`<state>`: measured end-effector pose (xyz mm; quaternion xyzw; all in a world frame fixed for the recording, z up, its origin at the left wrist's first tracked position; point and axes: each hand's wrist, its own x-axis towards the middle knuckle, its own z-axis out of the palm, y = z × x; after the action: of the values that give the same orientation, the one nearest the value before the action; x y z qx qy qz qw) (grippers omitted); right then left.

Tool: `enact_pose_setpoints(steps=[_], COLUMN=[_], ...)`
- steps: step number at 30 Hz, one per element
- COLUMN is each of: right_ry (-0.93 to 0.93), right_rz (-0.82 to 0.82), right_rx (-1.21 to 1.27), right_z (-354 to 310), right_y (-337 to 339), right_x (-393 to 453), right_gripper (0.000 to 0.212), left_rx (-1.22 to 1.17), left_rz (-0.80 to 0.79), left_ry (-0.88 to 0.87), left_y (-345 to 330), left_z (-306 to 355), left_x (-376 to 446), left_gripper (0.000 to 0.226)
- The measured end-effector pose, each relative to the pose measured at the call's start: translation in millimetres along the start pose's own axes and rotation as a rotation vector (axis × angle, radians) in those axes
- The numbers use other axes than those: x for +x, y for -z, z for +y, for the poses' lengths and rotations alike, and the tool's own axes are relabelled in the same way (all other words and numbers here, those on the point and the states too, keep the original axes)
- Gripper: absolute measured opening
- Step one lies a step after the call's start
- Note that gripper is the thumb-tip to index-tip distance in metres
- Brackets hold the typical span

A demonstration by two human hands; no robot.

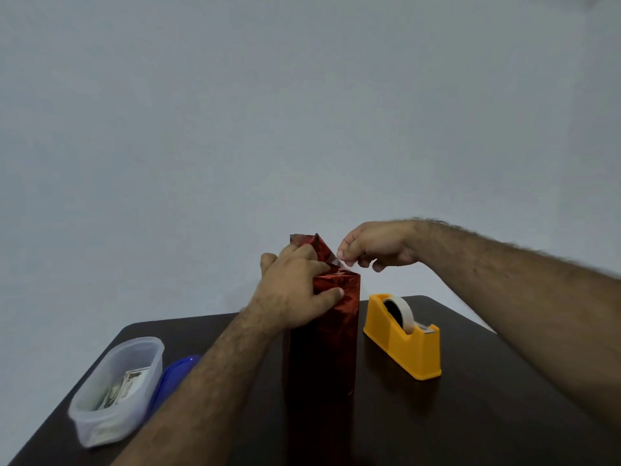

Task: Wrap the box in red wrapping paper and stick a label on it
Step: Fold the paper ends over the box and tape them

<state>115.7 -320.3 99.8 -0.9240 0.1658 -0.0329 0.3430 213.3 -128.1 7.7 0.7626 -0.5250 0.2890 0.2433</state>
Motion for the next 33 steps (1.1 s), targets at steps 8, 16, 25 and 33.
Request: enact_pose_setpoints(steps=[8,16,25,33], right_ry=[-0.067,-0.167,-0.243,-0.206], right_rz=[-0.018,0.1,0.169,0.129], right_rx=[-0.035,-0.209,-0.09,0.215], right_z=[0,-13,-4,68], right_y=[-6,-11,-6,-35], right_x=[6,12,12,11], right_gripper=[0.008,0.019,0.038,0.06], left_rx=[0.001,0.023,0.051,0.035], left_rz=[0.005,0.021,0.017,0.017], left_ry=[0.004,0.017,0.021,0.019], left_y=[-1,-2,1,1], left_z=[-1,-2,2,0], left_x=[-1,-1,-2,-1], left_gripper=[0.052,0.051,0.052,0.052])
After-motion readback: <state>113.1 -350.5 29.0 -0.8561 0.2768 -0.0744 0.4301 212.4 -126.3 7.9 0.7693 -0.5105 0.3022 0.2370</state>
